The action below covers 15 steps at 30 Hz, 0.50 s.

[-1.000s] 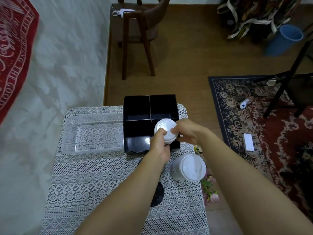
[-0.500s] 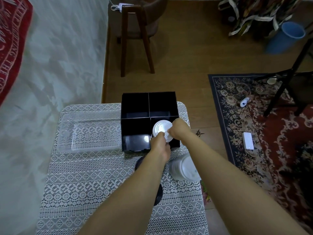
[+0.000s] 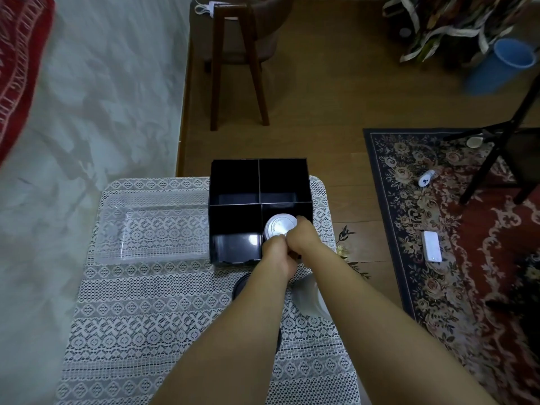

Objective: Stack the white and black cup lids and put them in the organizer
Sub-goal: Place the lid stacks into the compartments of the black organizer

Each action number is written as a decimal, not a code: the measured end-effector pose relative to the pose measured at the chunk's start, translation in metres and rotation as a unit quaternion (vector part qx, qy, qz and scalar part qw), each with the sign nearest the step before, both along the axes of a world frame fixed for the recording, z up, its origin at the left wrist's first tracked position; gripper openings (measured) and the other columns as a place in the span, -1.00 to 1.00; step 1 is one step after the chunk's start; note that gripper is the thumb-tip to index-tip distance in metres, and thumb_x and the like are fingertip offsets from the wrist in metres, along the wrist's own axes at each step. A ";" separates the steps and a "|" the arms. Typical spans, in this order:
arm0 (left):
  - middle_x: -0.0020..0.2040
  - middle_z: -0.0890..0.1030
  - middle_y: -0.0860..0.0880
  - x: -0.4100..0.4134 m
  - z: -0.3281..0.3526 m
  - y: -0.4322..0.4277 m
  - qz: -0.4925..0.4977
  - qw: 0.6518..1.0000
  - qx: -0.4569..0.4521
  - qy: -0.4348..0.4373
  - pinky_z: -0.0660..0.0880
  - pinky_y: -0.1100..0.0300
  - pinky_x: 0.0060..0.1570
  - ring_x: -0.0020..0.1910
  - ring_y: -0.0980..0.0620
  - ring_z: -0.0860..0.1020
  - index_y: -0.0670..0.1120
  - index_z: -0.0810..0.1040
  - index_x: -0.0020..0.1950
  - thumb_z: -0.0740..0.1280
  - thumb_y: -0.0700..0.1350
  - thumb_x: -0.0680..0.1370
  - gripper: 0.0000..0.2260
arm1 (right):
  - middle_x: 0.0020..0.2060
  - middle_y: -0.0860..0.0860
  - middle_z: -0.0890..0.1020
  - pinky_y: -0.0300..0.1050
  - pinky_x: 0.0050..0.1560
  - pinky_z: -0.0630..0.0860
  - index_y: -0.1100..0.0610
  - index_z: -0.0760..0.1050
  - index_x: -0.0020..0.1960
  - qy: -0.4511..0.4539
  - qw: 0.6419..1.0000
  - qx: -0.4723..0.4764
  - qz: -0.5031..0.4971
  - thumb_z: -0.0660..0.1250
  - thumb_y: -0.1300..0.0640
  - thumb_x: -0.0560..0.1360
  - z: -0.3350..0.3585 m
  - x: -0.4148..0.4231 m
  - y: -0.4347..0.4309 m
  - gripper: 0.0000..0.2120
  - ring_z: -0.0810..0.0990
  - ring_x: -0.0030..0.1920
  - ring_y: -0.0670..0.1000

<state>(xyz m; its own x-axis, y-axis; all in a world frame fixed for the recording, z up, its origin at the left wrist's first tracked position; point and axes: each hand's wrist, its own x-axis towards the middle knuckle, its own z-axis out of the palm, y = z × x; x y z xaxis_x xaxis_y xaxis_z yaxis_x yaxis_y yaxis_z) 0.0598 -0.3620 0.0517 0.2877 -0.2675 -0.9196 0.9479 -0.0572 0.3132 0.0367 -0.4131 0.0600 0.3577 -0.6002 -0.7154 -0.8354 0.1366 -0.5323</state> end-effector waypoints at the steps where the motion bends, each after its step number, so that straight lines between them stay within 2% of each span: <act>1: 0.14 0.58 -0.23 0.001 0.000 -0.002 0.008 1.000 0.000 0.006 0.44 0.02 -0.11 0.09 -0.19 0.54 -0.27 0.41 0.37 0.03 -0.33 0.61 -0.64 | 0.34 0.24 0.44 0.01 0.11 0.44 0.27 0.24 0.46 -0.014 0.999 0.016 -0.028 0.11 0.42 0.55 0.000 0.000 0.001 -0.53 0.46 0.28 0.24; 2: 0.22 0.54 -0.23 0.002 0.000 -0.002 0.018 1.000 0.001 0.014 0.42 0.00 -0.02 0.21 -0.21 0.50 -0.28 0.42 0.36 0.02 -0.33 0.61 -0.64 | 0.33 0.23 0.45 0.00 0.07 0.44 0.25 0.24 0.46 -0.032 0.997 0.034 -0.058 0.07 0.43 0.55 -0.001 0.000 0.002 -0.52 0.47 0.24 0.23; 3: 0.20 0.54 -0.23 0.003 0.001 -0.003 0.024 1.000 0.002 0.019 0.41 0.00 0.02 0.25 -0.21 0.48 -0.29 0.44 0.32 0.02 -0.34 0.61 -0.66 | 0.32 0.23 0.46 -0.01 0.02 0.45 0.23 0.24 0.47 -0.048 0.993 0.057 -0.088 0.04 0.43 0.55 -0.002 0.001 0.004 -0.51 0.49 0.19 0.22; 5: 0.02 0.56 -0.20 0.003 0.000 -0.002 0.038 0.999 -0.006 0.033 0.42 0.00 0.02 0.12 -0.19 0.52 -0.32 0.49 0.11 0.04 -0.35 0.61 -0.75 | 0.26 0.22 0.49 -0.04 -0.06 0.44 0.21 0.22 0.49 -0.076 0.981 0.105 -0.145 0.01 0.38 0.59 -0.003 0.002 0.004 -0.53 0.51 0.12 0.19; 7: -0.13 0.55 -0.19 0.005 -0.002 -0.003 0.065 0.996 -0.014 0.062 0.44 0.00 -0.02 -0.10 -0.15 0.53 -0.30 0.46 -0.07 0.08 -0.31 0.60 -0.82 | 0.07 0.18 0.51 -0.09 -0.15 0.44 0.24 0.29 0.42 -0.092 0.966 0.145 -0.193 0.03 0.24 0.65 -0.004 0.005 0.001 -0.65 0.52 0.02 0.17; 8: -0.12 0.55 -0.20 0.006 -0.002 -0.003 0.074 0.995 -0.015 0.070 0.44 -0.01 -0.01 -0.13 -0.15 0.53 -0.28 0.45 -0.05 0.10 -0.27 0.60 -0.84 | -0.01 0.15 0.50 -0.09 -0.13 0.46 0.25 0.33 0.31 -0.095 0.956 0.166 -0.221 0.04 0.14 0.68 -0.004 0.006 -0.001 -0.72 0.52 0.00 0.16; 10: 0.06 0.57 -0.24 0.007 0.002 -0.003 0.091 0.992 -0.030 0.087 0.43 -0.04 0.01 0.02 -0.19 0.56 -0.26 0.44 0.16 0.14 -0.18 0.60 -0.78 | -0.10 0.11 0.51 -0.02 0.03 0.48 0.16 0.35 0.15 -0.092 0.940 0.202 -0.260 0.03 0.00 0.69 -0.003 0.007 -0.005 -0.75 0.56 -0.01 0.14; 12: 0.26 0.52 -0.26 0.007 0.005 -0.002 0.094 0.990 -0.043 0.100 0.42 -0.05 0.04 0.23 -0.21 0.51 -0.24 0.40 0.33 0.14 -0.14 0.61 -0.67 | -0.17 0.13 0.56 0.02 0.07 0.50 0.19 0.41 0.18 -0.098 0.934 0.215 -0.268 0.02 -0.05 0.68 -0.002 0.007 -0.009 -0.65 0.58 -0.14 0.13; 13: 0.29 0.50 -0.27 0.007 0.009 0.000 0.094 0.989 -0.048 0.103 0.43 -0.06 0.10 0.27 -0.22 0.49 -0.24 0.39 0.34 0.14 -0.13 0.61 -0.66 | -0.16 0.16 0.59 0.01 0.04 0.52 0.22 0.44 0.20 -0.104 0.931 0.221 -0.270 0.01 -0.07 0.67 0.000 0.006 -0.009 -0.60 0.59 -0.14 0.14; 15: 0.30 0.49 -0.29 0.006 0.013 0.004 0.093 0.989 -0.054 0.100 0.39 -0.07 0.27 0.28 -0.23 0.48 -0.23 0.38 0.32 0.13 -0.11 0.62 -0.69 | -0.02 0.23 0.63 -0.01 0.01 0.52 0.23 0.43 0.21 -0.103 0.931 0.224 -0.268 0.00 -0.09 0.67 0.006 0.006 -0.008 -0.57 0.63 0.01 0.19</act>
<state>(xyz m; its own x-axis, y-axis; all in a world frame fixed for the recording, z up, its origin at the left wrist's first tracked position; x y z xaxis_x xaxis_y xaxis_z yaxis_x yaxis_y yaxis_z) 0.0660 -0.3578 0.0646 0.1562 -0.3268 -0.9321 0.9827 0.1466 0.1133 0.0424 -0.4213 0.0660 0.2499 -0.3892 -0.8866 -0.4691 0.7524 -0.4624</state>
